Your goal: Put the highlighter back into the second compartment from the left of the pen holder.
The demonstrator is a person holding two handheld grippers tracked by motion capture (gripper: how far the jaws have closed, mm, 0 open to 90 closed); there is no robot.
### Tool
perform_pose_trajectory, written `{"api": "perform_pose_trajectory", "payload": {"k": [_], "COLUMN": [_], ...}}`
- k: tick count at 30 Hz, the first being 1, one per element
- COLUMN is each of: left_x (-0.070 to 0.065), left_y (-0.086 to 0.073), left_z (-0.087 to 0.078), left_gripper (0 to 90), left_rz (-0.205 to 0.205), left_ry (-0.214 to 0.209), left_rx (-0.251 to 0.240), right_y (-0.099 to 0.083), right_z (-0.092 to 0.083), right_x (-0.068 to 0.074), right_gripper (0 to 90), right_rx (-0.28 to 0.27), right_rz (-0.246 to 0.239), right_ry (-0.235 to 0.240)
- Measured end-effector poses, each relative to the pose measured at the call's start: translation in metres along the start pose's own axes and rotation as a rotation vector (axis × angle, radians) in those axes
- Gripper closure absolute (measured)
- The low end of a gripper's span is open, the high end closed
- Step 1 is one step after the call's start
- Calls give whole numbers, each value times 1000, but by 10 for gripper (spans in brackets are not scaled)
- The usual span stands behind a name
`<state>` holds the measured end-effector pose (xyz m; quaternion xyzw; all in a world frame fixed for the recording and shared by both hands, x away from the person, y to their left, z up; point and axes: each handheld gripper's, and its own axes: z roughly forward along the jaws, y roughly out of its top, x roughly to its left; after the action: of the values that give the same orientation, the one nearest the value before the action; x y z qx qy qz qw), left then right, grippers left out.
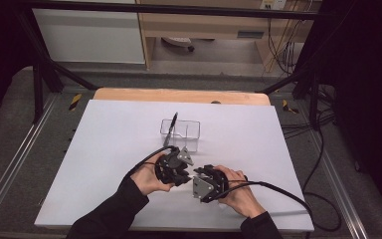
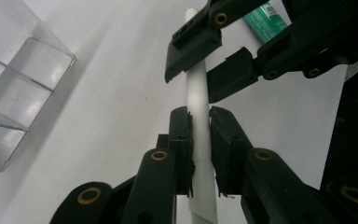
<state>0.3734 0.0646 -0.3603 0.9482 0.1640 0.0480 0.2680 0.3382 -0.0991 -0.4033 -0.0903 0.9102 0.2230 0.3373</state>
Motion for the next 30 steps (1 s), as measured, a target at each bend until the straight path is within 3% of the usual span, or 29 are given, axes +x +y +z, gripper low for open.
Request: {"api": "perform_pose_trajectory", "payload": {"k": [13,20,25,30], "left_x": [0,1,4,10], "left_y": [1,-3,-14,-33], "left_z": [2,-3,-13,-22], "left_gripper": [778,762,630,466], "left_rz": [2,1,11,-9], "left_ry": [-12,-6,19,90], "left_rx": [2,-34,-78,-132], "right_y": [1,1,-4,-12], "right_z": [-2,-3,-4,-8], "right_x": [1,-1,-6,-19], "right_gripper": [784,788,788,788], "right_rx": [-30,-34,-10,7], "right_rz": [-69,-58,-21,39], "right_ry": [5,7,-1,-25]}}
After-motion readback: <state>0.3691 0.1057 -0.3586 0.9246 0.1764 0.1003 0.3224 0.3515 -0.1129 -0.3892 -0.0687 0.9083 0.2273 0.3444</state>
